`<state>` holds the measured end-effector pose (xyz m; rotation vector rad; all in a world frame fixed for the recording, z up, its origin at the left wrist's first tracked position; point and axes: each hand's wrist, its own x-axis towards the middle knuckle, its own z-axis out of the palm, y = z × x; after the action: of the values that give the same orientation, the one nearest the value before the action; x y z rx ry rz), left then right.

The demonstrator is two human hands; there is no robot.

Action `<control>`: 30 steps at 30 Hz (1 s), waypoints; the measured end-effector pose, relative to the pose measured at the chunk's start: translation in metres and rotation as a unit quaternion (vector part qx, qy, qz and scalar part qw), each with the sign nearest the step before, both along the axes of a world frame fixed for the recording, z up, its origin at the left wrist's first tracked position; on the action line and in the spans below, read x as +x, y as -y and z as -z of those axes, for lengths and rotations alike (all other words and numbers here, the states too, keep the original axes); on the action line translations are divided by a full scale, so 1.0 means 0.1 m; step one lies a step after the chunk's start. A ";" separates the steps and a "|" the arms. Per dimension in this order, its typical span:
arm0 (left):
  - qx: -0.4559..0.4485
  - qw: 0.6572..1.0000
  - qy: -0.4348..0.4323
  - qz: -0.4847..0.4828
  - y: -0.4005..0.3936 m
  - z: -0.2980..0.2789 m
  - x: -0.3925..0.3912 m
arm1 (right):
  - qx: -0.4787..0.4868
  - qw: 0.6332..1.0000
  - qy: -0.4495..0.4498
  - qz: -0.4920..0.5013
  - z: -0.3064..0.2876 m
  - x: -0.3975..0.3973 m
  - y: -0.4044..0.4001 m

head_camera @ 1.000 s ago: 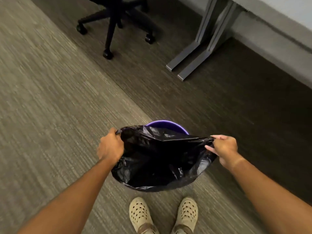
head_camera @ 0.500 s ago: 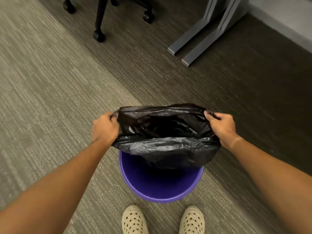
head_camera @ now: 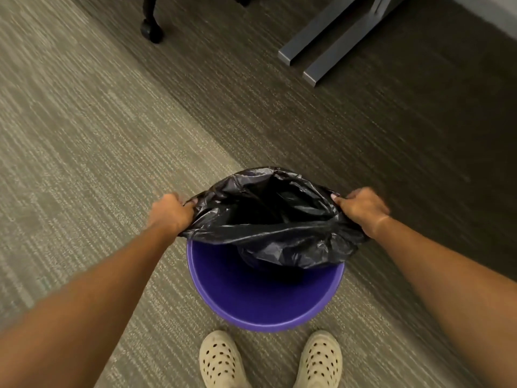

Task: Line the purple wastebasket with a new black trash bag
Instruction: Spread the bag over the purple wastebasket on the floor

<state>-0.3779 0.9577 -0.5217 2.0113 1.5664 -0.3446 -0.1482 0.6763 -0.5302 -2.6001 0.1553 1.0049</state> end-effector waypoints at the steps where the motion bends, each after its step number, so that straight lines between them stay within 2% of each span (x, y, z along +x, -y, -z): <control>1: -0.002 1.000 0.013 -0.018 0.04 -0.03 -0.06 | 0.016 0.999 0.013 0.025 -0.03 -0.07 0.08; 6: -0.067 0.986 0.091 -0.121 0.30 -0.30 -0.32 | 0.066 0.988 0.016 0.138 -0.13 -0.48 0.37; 10: -0.114 0.976 0.106 -0.150 0.43 -0.44 -0.48 | 0.105 0.959 -0.046 0.258 -0.24 -0.72 0.48; 12: -0.155 0.964 0.134 -0.167 0.47 -0.46 -0.55 | 0.101 0.950 -0.086 0.282 -0.31 -0.76 0.51; 14: -0.181 0.955 0.157 -0.175 0.51 -0.49 -0.63 | 0.117 0.946 -0.121 0.278 -0.34 -0.79 0.54; 16: -0.202 0.947 0.168 -0.185 0.55 -0.50 -0.70 | 0.136 0.949 -0.117 0.260 -0.36 -0.82 0.56; 19: -0.227 0.947 0.144 -0.179 0.58 -0.49 -0.77 | 0.156 0.952 -0.092 0.245 -0.38 -0.86 0.60; 22: -0.238 0.944 0.138 -0.184 0.63 -0.47 -0.82 | 0.165 0.945 -0.109 0.259 -0.40 -0.93 0.60; 25: -0.237 0.946 0.119 -0.188 0.67 -0.45 -0.86 | 0.146 0.941 -0.151 0.267 -0.41 -1.01 0.66; 28: -0.251 0.941 0.110 -0.200 0.70 -0.42 -0.93 | 0.103 0.945 -0.209 0.229 -0.39 -1.09 0.77; 30: -0.262 0.935 0.102 -0.217 0.70 -0.42 -0.97 | 0.075 0.952 -0.199 0.219 -0.38 -1.14 0.80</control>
<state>-0.4748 0.8872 -0.4795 1.2193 1.5332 -0.3222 -0.2625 0.5960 -0.4922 -2.0635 0.6934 1.2900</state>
